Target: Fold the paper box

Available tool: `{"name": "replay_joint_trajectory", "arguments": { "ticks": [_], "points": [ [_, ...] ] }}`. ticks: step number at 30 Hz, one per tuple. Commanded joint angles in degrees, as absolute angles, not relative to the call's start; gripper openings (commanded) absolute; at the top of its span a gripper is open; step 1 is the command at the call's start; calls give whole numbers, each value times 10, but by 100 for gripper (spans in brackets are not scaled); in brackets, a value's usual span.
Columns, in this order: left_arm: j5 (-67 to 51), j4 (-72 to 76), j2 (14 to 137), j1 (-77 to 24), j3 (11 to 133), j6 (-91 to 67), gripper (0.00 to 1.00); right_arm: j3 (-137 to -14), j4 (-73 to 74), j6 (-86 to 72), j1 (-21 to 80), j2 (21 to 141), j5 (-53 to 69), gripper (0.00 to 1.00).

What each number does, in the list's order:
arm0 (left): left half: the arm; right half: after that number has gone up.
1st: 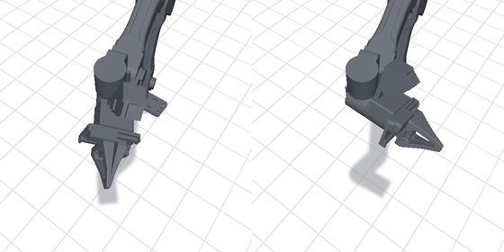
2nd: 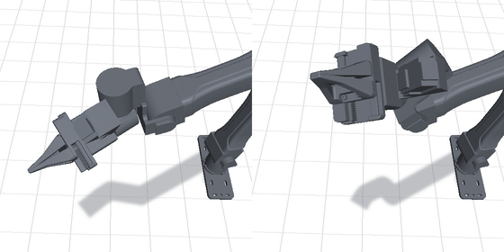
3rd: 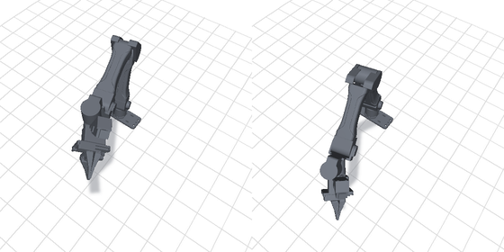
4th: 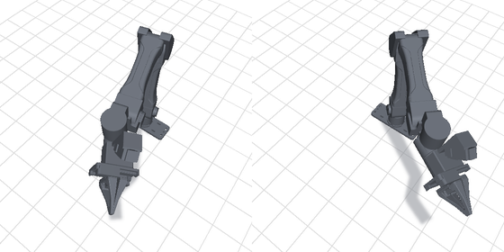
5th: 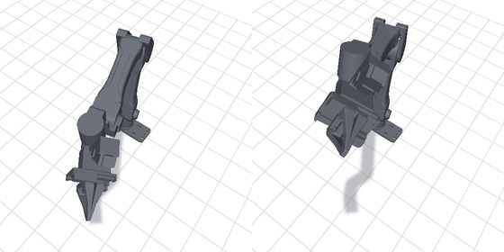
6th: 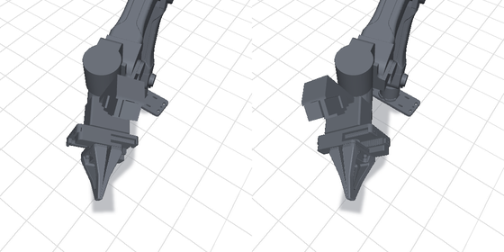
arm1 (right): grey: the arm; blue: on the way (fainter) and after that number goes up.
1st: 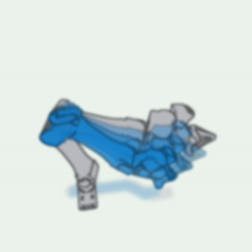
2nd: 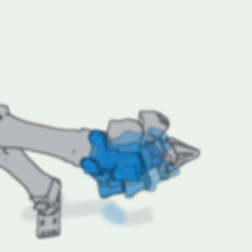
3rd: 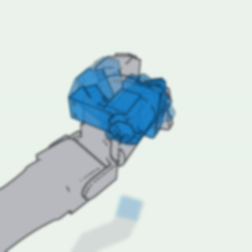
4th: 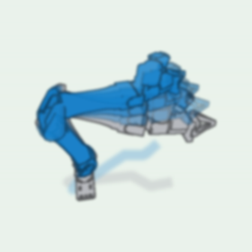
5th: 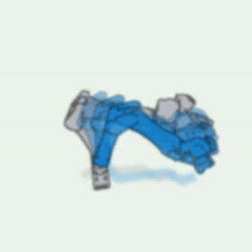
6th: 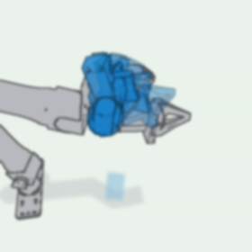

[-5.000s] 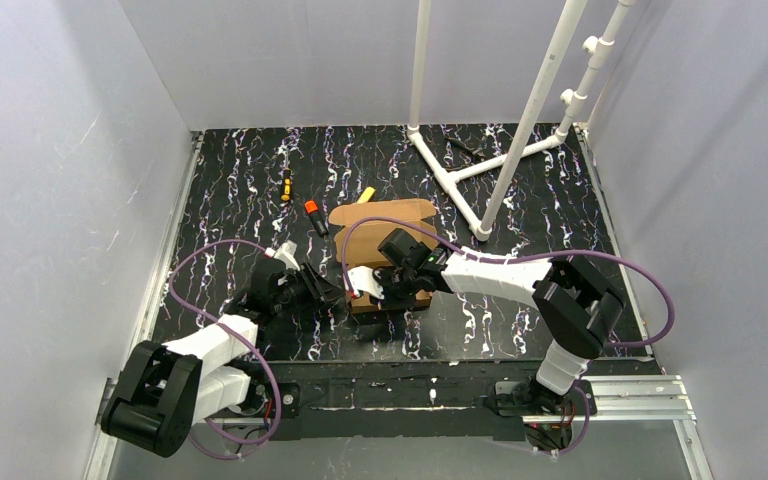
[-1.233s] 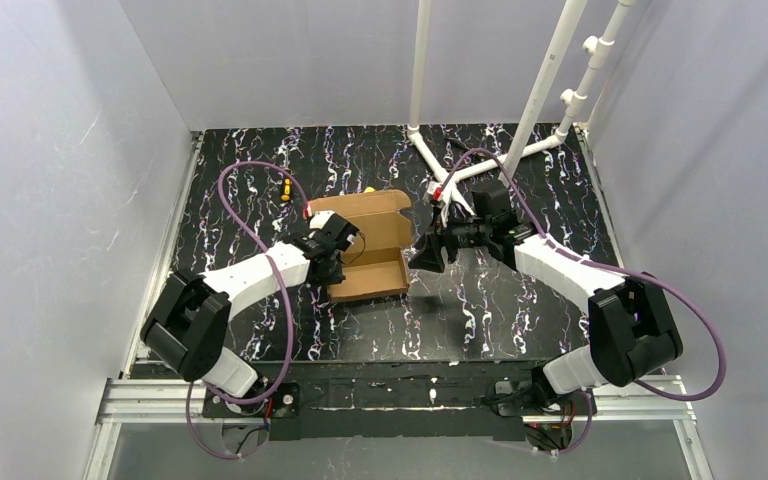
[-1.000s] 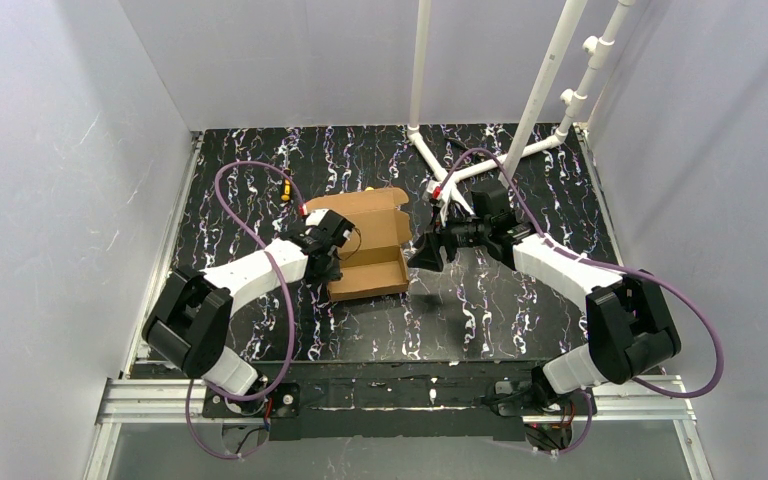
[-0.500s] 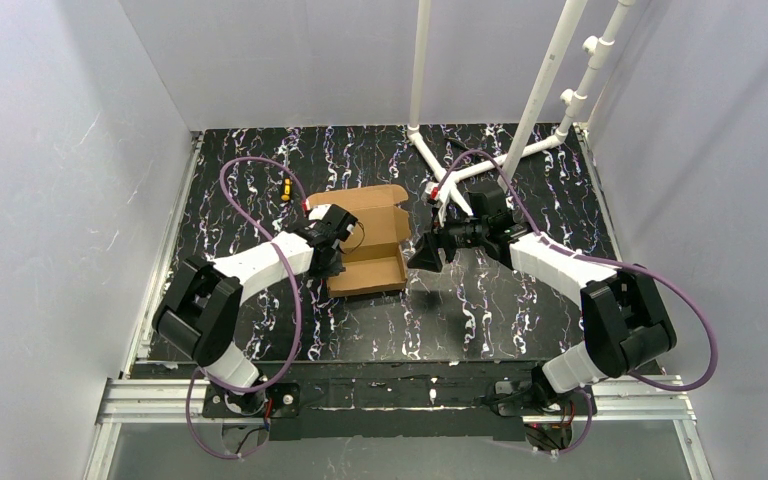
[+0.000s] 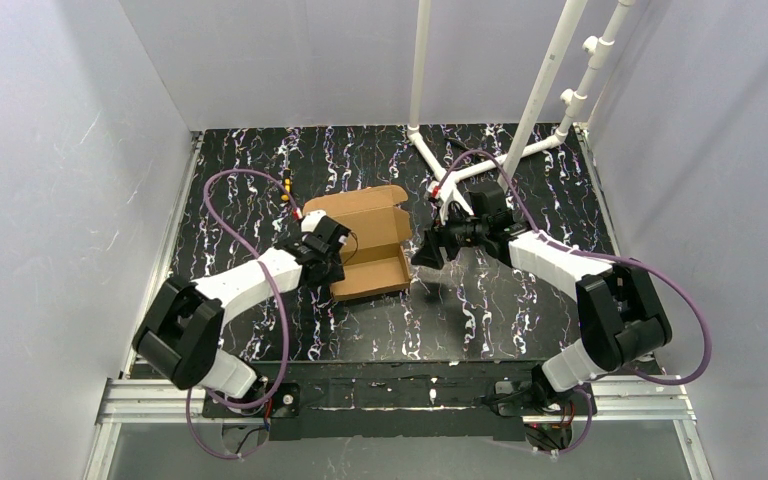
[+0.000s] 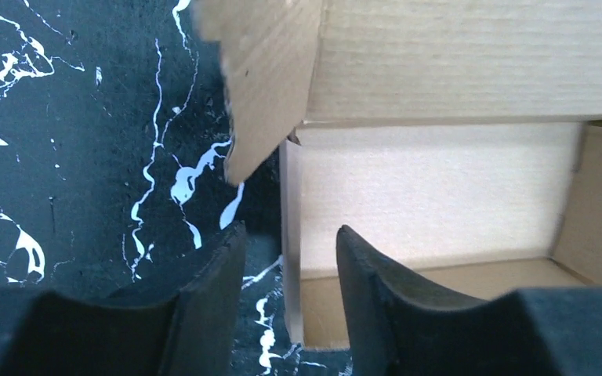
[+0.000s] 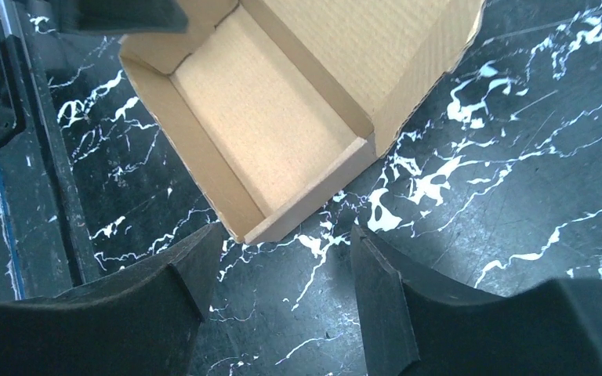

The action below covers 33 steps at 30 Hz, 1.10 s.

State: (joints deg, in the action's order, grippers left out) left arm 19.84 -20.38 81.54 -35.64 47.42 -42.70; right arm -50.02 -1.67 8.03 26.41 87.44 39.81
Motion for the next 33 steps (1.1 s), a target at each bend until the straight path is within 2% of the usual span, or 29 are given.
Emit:
{"name": "replay_joint_trajectory", "arguments": {
  "ticks": [1, 6, 9, 11, 14, 16, 18, 20, 21, 25, 31, 33],
  "points": [
    [184, -182, 721, -357, 447, -431, 50, -508, -17, 93, 264, 889, 396, 68],
    [97, -96, 603, -339, 359, -383, 74, -551, 110, 240, 266, 884, 437, 66],
    [9, -15, 528, -282, 276, -378, 85, -576, 200, 358, 266, 871, 473, 66],
    [-92, 73, 497, -229, 231, -387, 91, -580, 250, 437, 266, 857, 493, 66],
    [-159, 129, 492, -172, 205, -381, 93, -588, 302, 521, 266, 848, 523, 67],
    [-175, 152, 505, -155, 206, -366, 94, -603, 380, 629, 268, 854, 553, 68],
    [-190, 183, 525, -142, 212, -354, 97, -629, 479, 787, 276, 870, 568, 74],
    [-210, 213, 550, -131, 221, -341, 98, -662, 547, 859, 294, 892, 557, 75],
    [-217, 222, 564, -124, 226, -335, 98, -677, 553, 853, 307, 904, 548, 72],
    [-264, 269, 639, -102, 243, -321, 95, -705, 498, 759, 377, 929, 492, 51],
    [-283, 353, 740, -89, 254, -333, 74, -712, 377, 633, 486, 966, 390, 16],
    [-293, 366, 762, -89, 265, -332, 71, -715, 345, 597, 507, 980, 365, 9]
  ]
}}
